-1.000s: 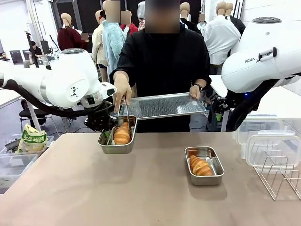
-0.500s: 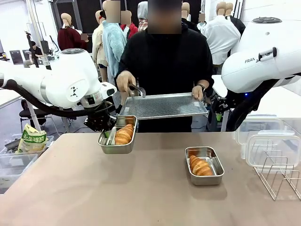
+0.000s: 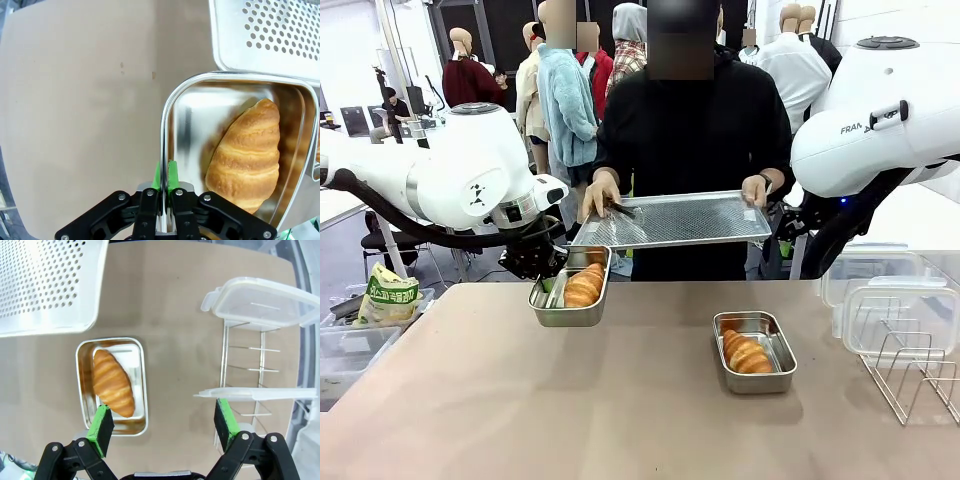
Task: Place the bread in airtight containers.
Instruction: Once an object is inside an Airtight Container , place the container in the center of the table.
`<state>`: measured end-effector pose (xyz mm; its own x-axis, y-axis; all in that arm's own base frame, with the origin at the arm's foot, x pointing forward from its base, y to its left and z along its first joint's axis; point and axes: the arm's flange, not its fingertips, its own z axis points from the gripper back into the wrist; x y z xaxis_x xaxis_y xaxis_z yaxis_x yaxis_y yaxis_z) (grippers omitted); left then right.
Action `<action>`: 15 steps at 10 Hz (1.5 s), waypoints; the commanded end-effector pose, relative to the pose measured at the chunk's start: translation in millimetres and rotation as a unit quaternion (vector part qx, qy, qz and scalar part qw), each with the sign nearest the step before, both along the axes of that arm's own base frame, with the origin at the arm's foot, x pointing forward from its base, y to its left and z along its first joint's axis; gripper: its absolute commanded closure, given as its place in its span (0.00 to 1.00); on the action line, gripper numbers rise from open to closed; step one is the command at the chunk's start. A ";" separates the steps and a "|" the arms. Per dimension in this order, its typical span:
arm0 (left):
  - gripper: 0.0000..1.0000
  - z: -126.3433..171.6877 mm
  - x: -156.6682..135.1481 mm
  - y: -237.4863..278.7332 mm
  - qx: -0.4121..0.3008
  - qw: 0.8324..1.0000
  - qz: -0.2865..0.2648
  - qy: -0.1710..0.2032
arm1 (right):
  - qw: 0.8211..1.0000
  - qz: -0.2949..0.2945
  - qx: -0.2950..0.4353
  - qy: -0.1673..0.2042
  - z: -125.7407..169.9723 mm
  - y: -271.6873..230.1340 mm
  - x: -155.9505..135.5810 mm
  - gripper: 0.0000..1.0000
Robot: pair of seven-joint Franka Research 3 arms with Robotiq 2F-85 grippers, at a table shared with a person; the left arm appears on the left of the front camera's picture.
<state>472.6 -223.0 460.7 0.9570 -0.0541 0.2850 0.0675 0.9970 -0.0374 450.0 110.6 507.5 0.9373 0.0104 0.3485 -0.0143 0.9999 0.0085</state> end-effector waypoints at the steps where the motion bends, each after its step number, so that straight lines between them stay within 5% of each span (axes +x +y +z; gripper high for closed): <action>1: 1.00 3.4 0.7 0.2 -0.002 1.000 0.000 -0.005 | 1.000 0.002 -0.001 0.000 0.8 0.3 -0.9 0.00; 11: 1.00 3.4 0.7 0.2 -0.002 1.000 0.000 -0.005 | 1.000 0.002 -0.001 0.000 0.8 0.3 -0.9 0.00; 15: 1.00 -21.0 9.9 2.8 0.000 0.999 0.029 0.015 | 1.000 0.002 -0.001 0.000 0.8 0.3 -0.9 0.00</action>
<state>477.7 -219.9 442.9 0.9673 -0.0404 0.2505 0.0515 0.9979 -0.0380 449.9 110.6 507.6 0.9372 0.0105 0.3487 -0.0144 0.9999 0.0085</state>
